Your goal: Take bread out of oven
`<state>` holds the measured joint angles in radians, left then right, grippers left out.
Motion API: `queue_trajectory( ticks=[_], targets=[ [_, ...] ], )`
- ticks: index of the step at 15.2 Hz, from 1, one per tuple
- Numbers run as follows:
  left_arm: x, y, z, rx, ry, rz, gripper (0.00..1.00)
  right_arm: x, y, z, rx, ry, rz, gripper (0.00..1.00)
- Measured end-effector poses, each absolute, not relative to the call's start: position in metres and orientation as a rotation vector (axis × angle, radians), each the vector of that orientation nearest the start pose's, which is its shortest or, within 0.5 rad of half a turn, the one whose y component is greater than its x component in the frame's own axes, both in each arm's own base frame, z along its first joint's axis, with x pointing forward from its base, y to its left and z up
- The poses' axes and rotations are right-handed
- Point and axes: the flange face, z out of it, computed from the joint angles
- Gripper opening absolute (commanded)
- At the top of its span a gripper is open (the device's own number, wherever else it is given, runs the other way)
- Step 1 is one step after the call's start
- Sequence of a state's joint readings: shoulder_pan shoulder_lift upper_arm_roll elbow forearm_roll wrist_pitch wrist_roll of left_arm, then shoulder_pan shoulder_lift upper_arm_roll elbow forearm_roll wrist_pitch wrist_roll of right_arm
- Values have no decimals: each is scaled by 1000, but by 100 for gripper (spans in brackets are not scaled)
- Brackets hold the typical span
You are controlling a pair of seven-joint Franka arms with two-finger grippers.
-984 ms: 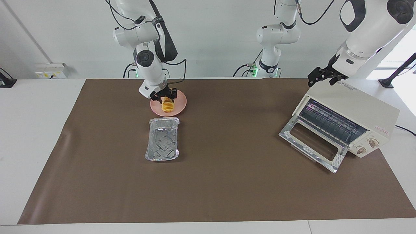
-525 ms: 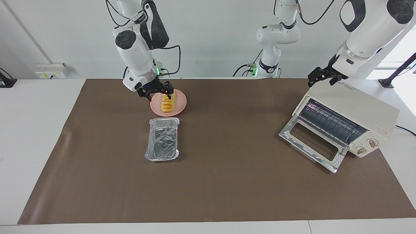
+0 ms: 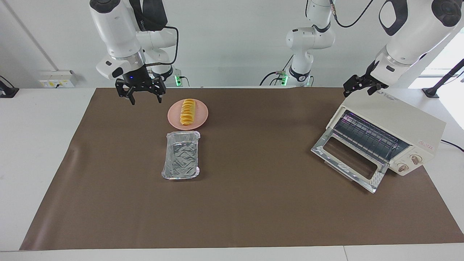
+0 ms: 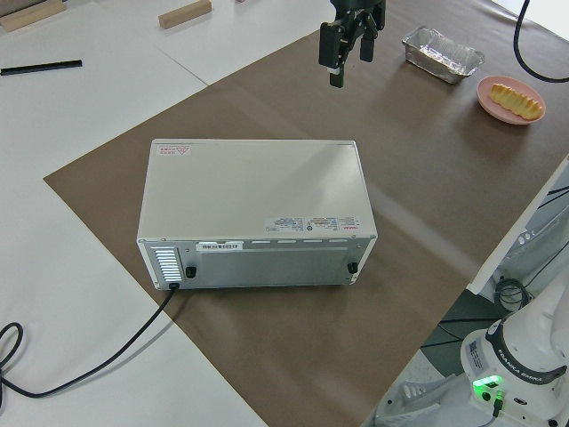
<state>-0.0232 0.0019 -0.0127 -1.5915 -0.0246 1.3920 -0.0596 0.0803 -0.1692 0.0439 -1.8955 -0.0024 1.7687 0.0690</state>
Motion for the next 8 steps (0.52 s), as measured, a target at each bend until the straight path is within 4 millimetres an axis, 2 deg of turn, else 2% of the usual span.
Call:
queue_trajectory(
  ticks=[2,4,8],
  targets=[
    [533,-22,600,-3140,-34,319,100,518,48,592,-3148,-69,-55,100],
    [533,-22,600,-3140,-34,319,100,527,41,604,-3149,-51,-29,100],
    [533,-22,600,-3140,-34,319,100,535,30,598,-3150,-19,62,100]
  ],
)
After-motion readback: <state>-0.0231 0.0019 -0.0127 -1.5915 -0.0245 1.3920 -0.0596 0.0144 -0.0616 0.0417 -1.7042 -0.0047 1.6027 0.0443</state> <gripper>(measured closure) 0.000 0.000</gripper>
